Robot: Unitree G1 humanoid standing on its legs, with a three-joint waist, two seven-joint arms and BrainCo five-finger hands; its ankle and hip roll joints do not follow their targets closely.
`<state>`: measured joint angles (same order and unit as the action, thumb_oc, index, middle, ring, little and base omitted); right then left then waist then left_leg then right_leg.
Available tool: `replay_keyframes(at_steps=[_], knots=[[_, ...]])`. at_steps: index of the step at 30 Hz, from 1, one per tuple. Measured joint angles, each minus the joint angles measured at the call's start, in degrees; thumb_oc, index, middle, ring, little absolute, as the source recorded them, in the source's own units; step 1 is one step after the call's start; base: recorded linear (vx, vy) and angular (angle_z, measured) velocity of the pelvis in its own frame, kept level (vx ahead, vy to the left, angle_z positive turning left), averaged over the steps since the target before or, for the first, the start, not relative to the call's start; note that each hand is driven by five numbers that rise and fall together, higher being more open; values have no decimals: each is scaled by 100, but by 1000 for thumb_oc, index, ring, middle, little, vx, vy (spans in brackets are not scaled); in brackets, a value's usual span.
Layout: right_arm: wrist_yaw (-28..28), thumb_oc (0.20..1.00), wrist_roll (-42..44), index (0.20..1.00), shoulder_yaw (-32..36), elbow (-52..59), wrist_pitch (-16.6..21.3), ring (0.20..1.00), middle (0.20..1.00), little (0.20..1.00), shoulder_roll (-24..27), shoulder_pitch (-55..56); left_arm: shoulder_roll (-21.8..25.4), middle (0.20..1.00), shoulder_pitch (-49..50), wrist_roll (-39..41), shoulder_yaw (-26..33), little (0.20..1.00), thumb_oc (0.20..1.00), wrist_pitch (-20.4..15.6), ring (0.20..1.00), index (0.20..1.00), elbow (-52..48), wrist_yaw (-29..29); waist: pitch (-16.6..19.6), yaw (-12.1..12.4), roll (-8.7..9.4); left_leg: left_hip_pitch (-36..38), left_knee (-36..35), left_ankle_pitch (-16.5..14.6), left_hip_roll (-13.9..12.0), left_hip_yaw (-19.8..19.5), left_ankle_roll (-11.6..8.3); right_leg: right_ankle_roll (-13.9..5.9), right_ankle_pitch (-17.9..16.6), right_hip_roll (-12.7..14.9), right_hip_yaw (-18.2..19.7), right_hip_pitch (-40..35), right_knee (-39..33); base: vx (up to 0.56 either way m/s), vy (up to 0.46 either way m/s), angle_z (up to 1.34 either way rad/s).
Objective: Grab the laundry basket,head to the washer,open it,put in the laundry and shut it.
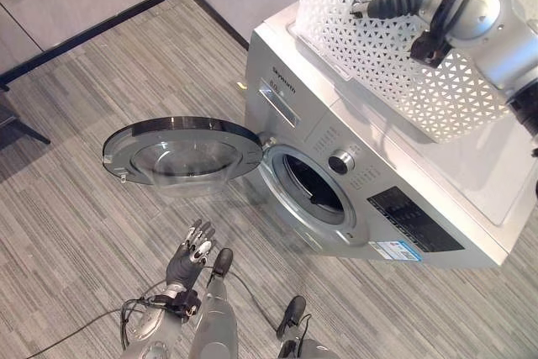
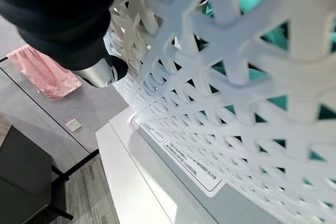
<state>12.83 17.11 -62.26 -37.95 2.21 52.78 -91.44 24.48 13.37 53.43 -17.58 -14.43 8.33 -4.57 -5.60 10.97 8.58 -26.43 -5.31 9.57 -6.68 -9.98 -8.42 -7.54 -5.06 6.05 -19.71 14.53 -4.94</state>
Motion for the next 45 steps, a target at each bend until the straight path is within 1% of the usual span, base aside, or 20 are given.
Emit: replay_keyframes(at_steps=[2,3,5,7,8,10,11,13,17,18,19,21,23,27,29,31,34,38,40,45], knots=[[-100,200,-2,200,22,155,-11,200,200,200,29,18,-1,1000,3,0,72,1000,1000,0,1000,1000,-1,90,7,-58,12,4,1,6,0,7,9,-1,-2,0,4,-4,0,0,0,0],[-149,200,-1,200,23,216,-8,200,200,200,35,39,4,1000,1,0,130,1000,1000,-4,1000,1000,-1,121,10,-77,20,7,0,40,2,27,53,-24,-19,1,6,-7,0,0,0,0],[-184,200,9,200,22,377,-6,200,200,200,91,30,6,1000,-20,3,168,1000,1000,-7,1000,1000,-1,153,12,-132,47,32,1,45,0,55,51,-25,-26,4,19,-18,0,0,0,0],[-298,200,29,200,-79,896,-18,200,200,200,449,100,1,1000,-41,3,180,1000,1000,-8,1000,1000,-2,166,-2,-135,83,51,2,51,1,73,58,-27,-25,4,18,-39,0,0,0,0],[-306,200,37,200,-80,972,-3,200,200,200,488,128,3,1000,-40,3,189,1000,1000,-7,1000,1000,-2,168,-8,-145,95,61,2,56,1,78,62,-27,-26,4,19,-46,0,-12,4,-3],[-426,200,289,200,-102,1581,96,200,200,200,792,294,3,1000,-62,4,344,1000,1000,-8,1000,1000,0,179,-31,-292,160,147,3,65,-4,127,72,-26,-29,11,74,-88,1,-4,15,-11],[-440,200,355,200,-155,1739,144,200,200,200,919,306,-5,1000,-80,4,391,1000,1000,-12,1000,1000,-2,179,-34,-290,166,169,3,66,1,135,72,-30,-25,11,102,-104,1,9,9,-11],[-453,200,469,200,-233,1924,204,200,200,200,1092,362,-12,1000,-92,4,502,1000,1000,-14,1000,1000,-4,177,-64,-371,209,299,3,66,5,144,72,-52,-6,15,204,-216,0,14,-1,-7],[-462,200,651,200,-261,2253,319,200,200,200,1834,451,-64,1000,-115,7,666,1000,1000,-37,1000,1000,0,175,-94,-494,238,504,2,65,9,146,71,-52,70,27,196,-449,0,40,1,4],[-466,200,684,200,-178,2374,320,200,200,200,2047,544,-138,1000,-103,7,744,1000,1000,-35,1000,1000,3,169,-95,-519,241,541,2,65,14,145,71,-63,85,30,195,-497,1,62,-3,4],[-507,200,683,200,-45,2507,393,200,200,200,2411,700,-277,1000,-50,13,897,1000,1000,-37,1000,1000,11,169,-113,-556,268,704,2,65,27,149,71,-85,108,39,207,-653,0,38,-1,-2],[-528,200,686,200,79,2434,444,200,200,200,2568,766,-277,1000,-28,11,907,1000,1000,-37,1000,1000,30,165,-128,-634,293,882,2,65,39,211,69,-82,154,73,228,-814,-1,29,12,-5],[-592,200,691,200,310,2267,494,200,200,200,2607,802,-301,1000,-53,6,980,1000,1000,-40,1000,1000,147,156,-131,-725,291,1024,1,64,33,272,70,-73,169,77,259,-934,0,40,30,-7],[-767,200,903,200,362,1916,549,200,200,200,2590,690,-455,1000,-172,5,1028,1000,1000,-39,1000,1000,381,167,-123,-866,289,1244,1,52,15,365,87,-69,171,84,378,-1095,-1,49,19,-16],[-768,200,909,200,340,1802,540,200,200,200,2544,635,-532,1000,-216,7,1027,1000,1000,-39,1000,1000,406,169,-117,-870,286,1290,1,30,1,434,116,-61,166,77,436,-1110,0,27,3,-13],[-767,200,907,200,229,1645,503,200,200,200,2346,526,-559,1000,-204,6,1006,1000,1000,-38,1000,1000,407,170,-113,-880,283,1384,1,29,0,446,118,-55,160,81,497,-1167,-3,9,-4,-13],[-766,200,911,200,218,1639,493,200,200,200,2220,526,-620,1000,-181,7,1004,1000,1000,-41,1000,1000,403,170,-107,-881,274,1429,0,28,-18,450,118,-47,155,62,510,-1207,-12,1,-5,-2],[-766,200,913,200,218,1661,498,200,200,200,2131,530,-631,1000,-27,5,1000,1000,1000,-41,1000,1000,403,170,-104,-876,274,1418,0,22,-75,455,125,-33,147,7,506,-1200,-24,0,0,0],[-766,200,913,200,218,1704,499,200,200,200,2131,533,-632,1000,45,5,996,1000,1000,-40,1000,1000,404,170,-85,-874,264,1397,0,-49,-99,455,158,-22,142,-17,506,-1172,-24,0,0,0],[-756,200,921,200,284,1787,510,200,200,200,2131,671,-630,1000,203,4,998,1000,1000,-41,1000,1000,401,170,32,-867,226,1280,0,-68,-85,464,186,-8,102,-4,505,-1062,-1,0,0,0]])
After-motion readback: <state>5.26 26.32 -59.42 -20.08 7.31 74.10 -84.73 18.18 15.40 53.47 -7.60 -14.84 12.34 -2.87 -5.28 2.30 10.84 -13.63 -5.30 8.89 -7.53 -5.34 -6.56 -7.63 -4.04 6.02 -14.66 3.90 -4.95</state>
